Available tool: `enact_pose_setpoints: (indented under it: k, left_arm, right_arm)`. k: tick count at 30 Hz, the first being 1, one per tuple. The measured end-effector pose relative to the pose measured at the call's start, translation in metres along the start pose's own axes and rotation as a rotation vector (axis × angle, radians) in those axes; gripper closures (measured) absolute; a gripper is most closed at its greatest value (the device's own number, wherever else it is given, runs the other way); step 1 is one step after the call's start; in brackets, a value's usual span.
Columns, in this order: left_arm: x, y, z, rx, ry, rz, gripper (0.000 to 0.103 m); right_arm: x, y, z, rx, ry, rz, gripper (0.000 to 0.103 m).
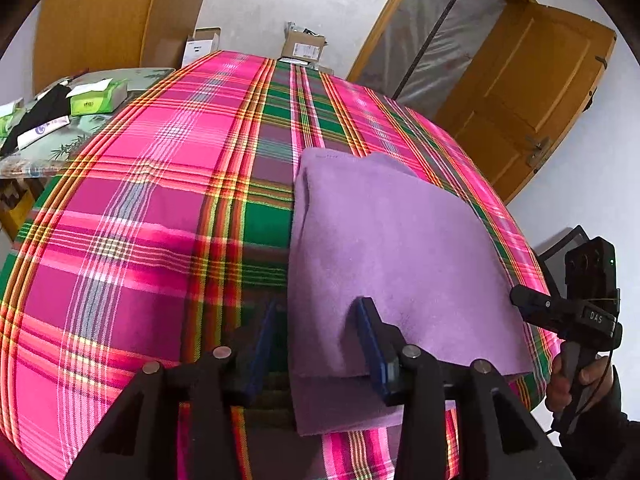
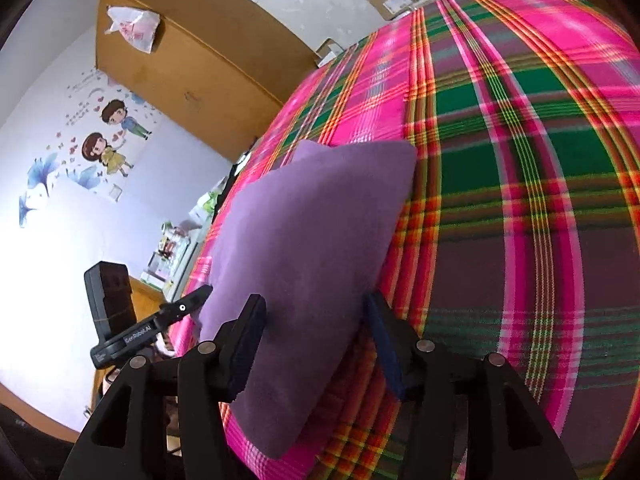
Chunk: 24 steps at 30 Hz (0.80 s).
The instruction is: Fold clothes
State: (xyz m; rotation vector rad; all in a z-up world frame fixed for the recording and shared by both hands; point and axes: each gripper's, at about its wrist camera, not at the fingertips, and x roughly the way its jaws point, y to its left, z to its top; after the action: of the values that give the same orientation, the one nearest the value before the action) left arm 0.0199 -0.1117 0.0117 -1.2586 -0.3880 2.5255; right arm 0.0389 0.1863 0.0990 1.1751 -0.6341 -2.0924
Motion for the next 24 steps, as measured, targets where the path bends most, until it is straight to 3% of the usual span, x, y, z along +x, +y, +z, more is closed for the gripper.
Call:
enact_pose_setpoints:
  k: [24]
  left_arm:
    - [0.002, 0.000, 0.000, 0.023, -0.015, -0.043, 0.060]
  right_arm:
    - [0.010, -0.002, 0.006, 0.021, 0.002, 0.026, 0.047]
